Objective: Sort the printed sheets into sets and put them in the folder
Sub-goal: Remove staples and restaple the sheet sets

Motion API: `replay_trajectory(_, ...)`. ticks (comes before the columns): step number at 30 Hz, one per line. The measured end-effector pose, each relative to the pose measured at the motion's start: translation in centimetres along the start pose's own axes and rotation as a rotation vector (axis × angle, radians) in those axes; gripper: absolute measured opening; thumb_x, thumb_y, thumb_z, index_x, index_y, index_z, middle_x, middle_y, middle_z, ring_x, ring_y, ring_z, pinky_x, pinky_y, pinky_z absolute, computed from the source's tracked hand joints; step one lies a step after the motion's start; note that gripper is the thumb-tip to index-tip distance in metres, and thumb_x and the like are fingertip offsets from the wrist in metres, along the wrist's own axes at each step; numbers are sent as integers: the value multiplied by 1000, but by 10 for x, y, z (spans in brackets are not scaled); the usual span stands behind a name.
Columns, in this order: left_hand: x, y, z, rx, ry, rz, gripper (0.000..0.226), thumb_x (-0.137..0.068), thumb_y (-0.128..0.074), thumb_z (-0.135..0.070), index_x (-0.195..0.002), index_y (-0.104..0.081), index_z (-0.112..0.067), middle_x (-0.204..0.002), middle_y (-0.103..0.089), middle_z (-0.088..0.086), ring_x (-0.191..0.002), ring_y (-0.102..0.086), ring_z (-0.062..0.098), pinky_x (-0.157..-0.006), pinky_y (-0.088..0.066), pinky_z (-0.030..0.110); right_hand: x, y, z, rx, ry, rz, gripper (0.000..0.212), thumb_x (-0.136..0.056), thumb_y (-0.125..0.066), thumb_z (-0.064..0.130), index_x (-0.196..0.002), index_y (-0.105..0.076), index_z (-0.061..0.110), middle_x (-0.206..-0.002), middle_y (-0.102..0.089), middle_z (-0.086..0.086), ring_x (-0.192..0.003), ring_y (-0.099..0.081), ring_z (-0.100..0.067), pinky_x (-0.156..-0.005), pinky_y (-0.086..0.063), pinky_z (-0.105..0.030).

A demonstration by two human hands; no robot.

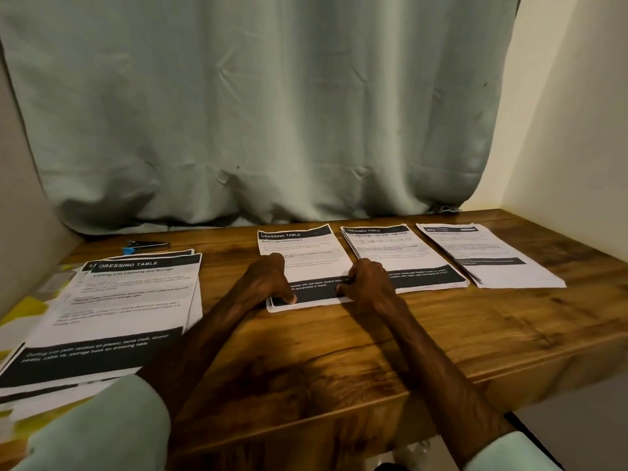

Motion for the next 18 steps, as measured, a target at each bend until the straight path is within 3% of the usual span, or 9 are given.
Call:
replay_trajectory(5,-2,-6,-11,19,-30,-23,78,-73,-91,-23,-137,-48,-9,-139,-56,11,-126,-52,29,-100,-51,39,-1,8,-10,-5,-23,4,37,-85,-82,27,-114,-70,7,-111,-71,-11,-102,-67,-24,-82,-53,-31)
replay_trajectory(9,3,-4,-5,53,-59,-70,76,-73,-91,-27,-136,-52,-10,-138,-57,9,-125,-53,29,-100,-51,41,10,11,-2,23,-18,-82,39,-86,-81,21,-120,-66,6,-120,-69,-13,-112,-66,-29,-94,-56,-39)
replay_trajectory(14,15,13,8,76,-110,-194,63,-80,-84,-32,-135,-59,-16,-137,-62,7,-123,-57,27,-102,-49,42,34,9,57,8,168,-264,30,-89,-78,21,-117,-70,14,-120,-69,-8,-108,-65,-24,-89,-56,-36)
replay_trajectory(18,33,46,31,-22,-57,-312,31,-90,-74,-23,-117,-66,-11,-122,-66,8,-112,-61,27,-78,-45,31,45,-27,114,-229,261,-131,14,-85,-80,23,-98,-75,24,-103,-74,5,-96,-68,-11,-85,-58,-31)
Point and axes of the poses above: each hand's wrist, its own x-axis away from the middle knuckle, its own y-axis out of the back of the hand, z = x × y, the point moved 10 cm from there along -x, towards the middle knuckle
